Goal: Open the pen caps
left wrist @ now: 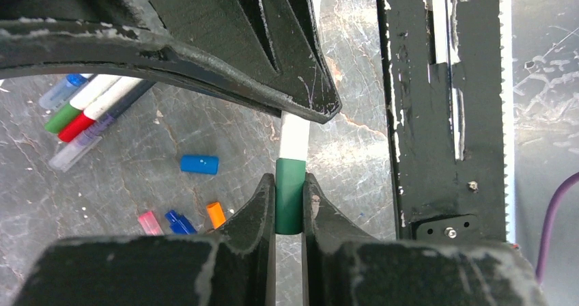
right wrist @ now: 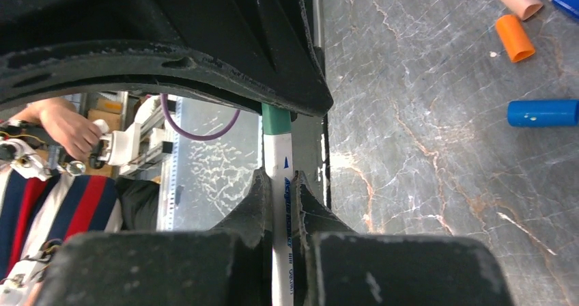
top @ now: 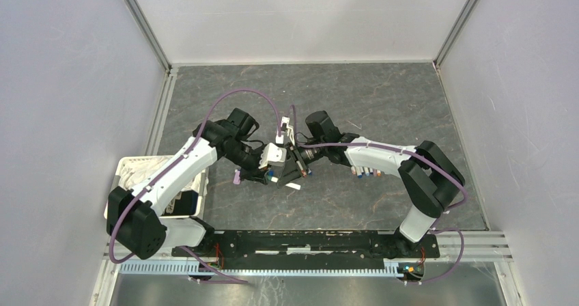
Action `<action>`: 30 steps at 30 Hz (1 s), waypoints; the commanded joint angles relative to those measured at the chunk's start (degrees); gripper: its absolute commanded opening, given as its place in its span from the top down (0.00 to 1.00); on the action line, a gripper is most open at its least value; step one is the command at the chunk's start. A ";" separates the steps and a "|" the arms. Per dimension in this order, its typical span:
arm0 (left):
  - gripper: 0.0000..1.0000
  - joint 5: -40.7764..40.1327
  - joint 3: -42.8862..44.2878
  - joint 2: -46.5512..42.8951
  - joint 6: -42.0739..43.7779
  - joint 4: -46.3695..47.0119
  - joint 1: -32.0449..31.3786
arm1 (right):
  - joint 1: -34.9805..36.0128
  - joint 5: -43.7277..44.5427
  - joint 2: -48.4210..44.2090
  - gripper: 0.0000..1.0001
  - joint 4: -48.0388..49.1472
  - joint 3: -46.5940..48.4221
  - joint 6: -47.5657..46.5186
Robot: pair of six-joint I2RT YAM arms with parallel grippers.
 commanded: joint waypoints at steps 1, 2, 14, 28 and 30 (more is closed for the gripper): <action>0.98 -7.18 2.84 -0.52 6.36 -1.66 2.50 | -1.18 3.59 -3.90 1.00 -7.07 -4.10 -4.31; 0.98 -7.62 3.42 -0.26 7.62 -2.01 4.18 | -1.50 3.98 -4.70 1.00 -7.55 -5.01 -4.83; 0.98 -4.38 4.83 4.83 7.28 5.24 19.54 | -9.55 15.98 -12.65 1.00 -13.84 -9.47 -7.17; 0.86 -19.02 -8.95 13.94 -16.33 33.53 19.42 | -20.78 67.97 -18.62 1.00 -19.41 -12.36 -5.38; 0.81 -18.45 -9.61 14.19 -16.41 33.86 19.42 | -21.34 69.66 -18.23 1.00 -18.35 -13.29 -4.93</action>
